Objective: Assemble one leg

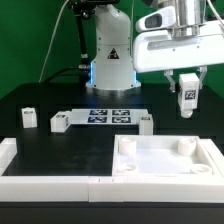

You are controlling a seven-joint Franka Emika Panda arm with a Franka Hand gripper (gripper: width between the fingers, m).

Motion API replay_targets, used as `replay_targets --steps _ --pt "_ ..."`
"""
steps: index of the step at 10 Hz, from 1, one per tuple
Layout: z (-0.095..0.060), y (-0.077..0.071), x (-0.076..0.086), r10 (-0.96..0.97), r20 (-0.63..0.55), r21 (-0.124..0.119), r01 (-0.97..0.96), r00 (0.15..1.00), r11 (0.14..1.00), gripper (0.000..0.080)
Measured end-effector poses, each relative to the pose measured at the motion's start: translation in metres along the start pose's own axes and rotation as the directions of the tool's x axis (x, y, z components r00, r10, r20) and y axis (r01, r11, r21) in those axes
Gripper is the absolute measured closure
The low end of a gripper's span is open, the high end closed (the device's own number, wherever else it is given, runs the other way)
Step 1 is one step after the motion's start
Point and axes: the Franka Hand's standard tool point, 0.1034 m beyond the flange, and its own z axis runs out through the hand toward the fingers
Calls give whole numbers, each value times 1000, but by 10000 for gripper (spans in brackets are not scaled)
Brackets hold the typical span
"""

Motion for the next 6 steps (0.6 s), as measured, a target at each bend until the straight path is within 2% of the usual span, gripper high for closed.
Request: replay_targets --steps 3,6 --pt "-5 8 18 -32 -17 -3 32 999 999 511" --pt "-4 8 17 -32 -17 -2 32 999 999 511"
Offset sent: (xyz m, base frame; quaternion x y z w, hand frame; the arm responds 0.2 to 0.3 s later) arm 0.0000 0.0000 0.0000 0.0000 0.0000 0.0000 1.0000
